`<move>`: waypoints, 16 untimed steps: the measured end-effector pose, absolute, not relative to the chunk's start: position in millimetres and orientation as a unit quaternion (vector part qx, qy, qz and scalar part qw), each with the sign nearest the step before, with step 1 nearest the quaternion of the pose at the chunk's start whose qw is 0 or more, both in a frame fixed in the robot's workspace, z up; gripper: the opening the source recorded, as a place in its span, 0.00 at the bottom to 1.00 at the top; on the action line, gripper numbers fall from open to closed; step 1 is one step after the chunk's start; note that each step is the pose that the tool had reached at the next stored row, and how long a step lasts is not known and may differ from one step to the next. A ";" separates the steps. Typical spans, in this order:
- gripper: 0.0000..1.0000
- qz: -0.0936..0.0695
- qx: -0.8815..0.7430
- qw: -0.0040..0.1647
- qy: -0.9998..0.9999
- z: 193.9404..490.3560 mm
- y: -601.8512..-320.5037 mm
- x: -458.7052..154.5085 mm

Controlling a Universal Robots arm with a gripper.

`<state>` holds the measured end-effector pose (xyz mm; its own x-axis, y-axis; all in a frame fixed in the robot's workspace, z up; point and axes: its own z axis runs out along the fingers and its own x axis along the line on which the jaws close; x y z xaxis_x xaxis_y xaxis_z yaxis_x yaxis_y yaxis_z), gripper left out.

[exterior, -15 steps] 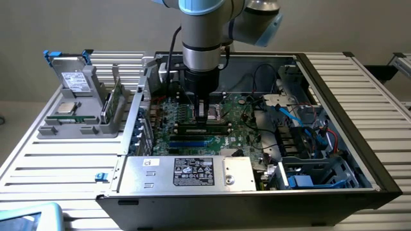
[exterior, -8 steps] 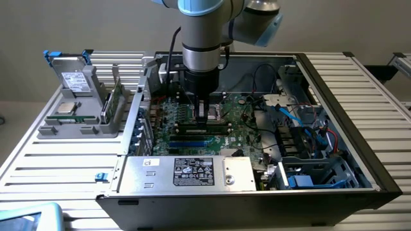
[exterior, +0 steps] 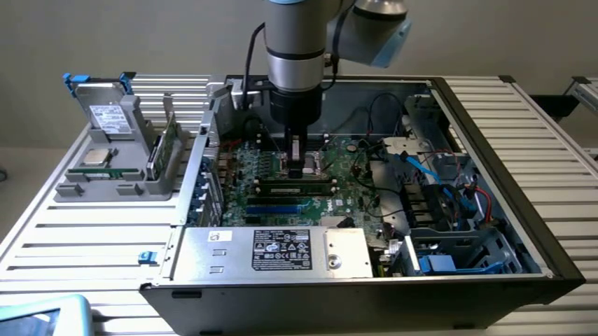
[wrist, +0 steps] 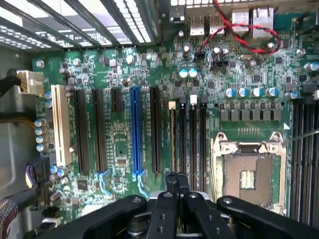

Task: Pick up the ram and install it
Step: 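Press down the ram until it locks into place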

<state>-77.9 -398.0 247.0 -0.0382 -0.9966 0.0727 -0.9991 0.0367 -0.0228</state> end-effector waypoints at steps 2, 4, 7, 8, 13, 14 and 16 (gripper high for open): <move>0.11 0.033 0.693 0.018 -0.720 248.1 -398.0 -74.1; 0.11 0.033 0.693 0.019 -0.720 248.6 -398.0 -69.9; 0.11 0.033 0.693 0.019 -0.720 248.6 -398.0 -66.5; 0.11 0.033 0.693 0.019 -0.720 248.7 -398.1 -66.5; 0.11 0.033 0.693 0.019 -0.720 248.7 -398.0 -66.4; 0.11 0.033 0.693 0.019 -0.720 248.7 -398.0 -66.4; 0.11 0.033 0.693 0.019 -0.720 248.7 -398.0 -66.4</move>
<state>-66.4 -398.0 248.7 -0.0381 -0.9966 0.0729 -0.9991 0.0366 -0.0213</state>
